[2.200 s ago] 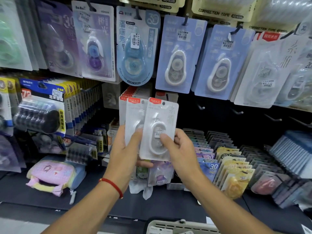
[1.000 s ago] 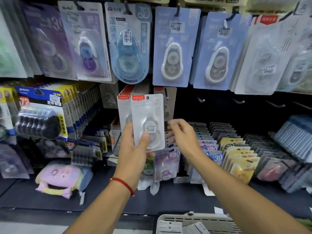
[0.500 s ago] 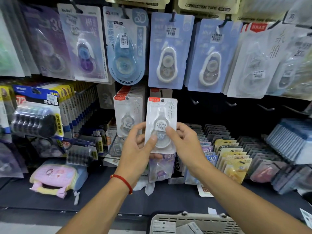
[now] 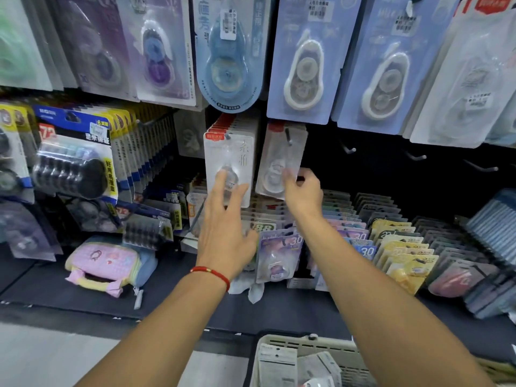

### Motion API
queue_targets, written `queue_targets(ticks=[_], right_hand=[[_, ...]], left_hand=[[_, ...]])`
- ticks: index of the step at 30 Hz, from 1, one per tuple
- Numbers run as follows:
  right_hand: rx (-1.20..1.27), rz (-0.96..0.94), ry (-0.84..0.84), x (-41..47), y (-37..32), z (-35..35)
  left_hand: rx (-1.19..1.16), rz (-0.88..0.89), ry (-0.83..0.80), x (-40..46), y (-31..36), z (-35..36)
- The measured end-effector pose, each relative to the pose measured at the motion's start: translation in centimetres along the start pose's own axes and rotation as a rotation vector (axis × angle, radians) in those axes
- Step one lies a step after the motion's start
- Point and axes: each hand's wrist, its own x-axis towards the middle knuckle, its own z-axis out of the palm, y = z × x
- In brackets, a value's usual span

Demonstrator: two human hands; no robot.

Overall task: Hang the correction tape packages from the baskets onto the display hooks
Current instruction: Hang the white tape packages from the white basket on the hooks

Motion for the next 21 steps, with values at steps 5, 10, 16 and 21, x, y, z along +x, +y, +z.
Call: queue_targets(ticks=[5, 10, 16, 21], right_hand=[[-0.134, 0.126, -0.013, 4.0, 0.7, 0.8], [-0.413, 0.011, -0.205, 2.2, 2.7, -3.1], [-0.658, -0.364, -0.633, -8.8, 8.6, -12.8], [-0.949, 0.012, -1.162, -16.7, 15.7, -17.6]], left_hand=[[0.063, 0.019, -0.012, -0.3, -0.5, 0.5], [0.072, 0.032, -0.092, -1.2, -0.2, 0.5], [0.183, 0.002, -0.536, -5.3, 0.7, 1.7], [0.351, 0.106, -1.054, -13.0, 1.0, 6.8]])
